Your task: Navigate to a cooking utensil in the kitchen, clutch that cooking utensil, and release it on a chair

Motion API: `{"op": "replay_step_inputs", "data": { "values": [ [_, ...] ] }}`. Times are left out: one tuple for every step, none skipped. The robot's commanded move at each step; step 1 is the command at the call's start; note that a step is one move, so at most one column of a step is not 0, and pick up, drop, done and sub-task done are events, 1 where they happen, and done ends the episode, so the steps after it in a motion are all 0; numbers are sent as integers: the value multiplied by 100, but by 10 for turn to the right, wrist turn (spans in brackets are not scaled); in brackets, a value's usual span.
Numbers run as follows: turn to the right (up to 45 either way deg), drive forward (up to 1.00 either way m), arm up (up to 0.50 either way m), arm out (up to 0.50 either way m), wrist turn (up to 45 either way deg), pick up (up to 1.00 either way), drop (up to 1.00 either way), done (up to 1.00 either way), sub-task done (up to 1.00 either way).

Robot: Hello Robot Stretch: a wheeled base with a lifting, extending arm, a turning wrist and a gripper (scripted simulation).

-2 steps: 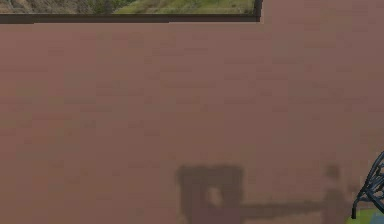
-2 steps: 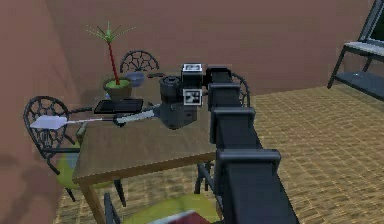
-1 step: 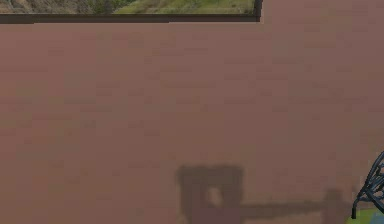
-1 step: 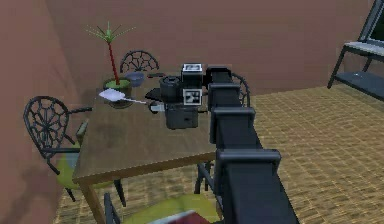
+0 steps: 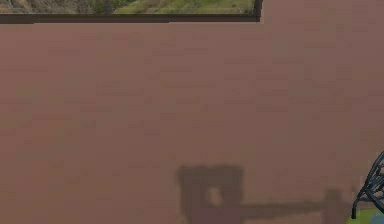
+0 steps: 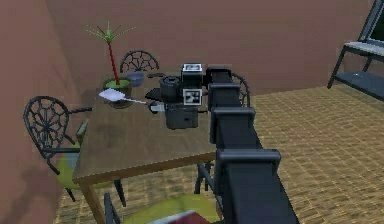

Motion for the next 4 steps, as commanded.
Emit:
{"op": "replay_step_inputs", "data": {
  "values": [
    [0, 0, -50, 0, 0, 0, 0, 0, 0],
    [0, 0, 0, 0, 0, 0, 100, 0, 0],
    [0, 0, 0, -10, 0, 0, 0, 0, 0],
    [0, 0, 0, 0, 0, 0, 0, 100, 0]
  ]
}}
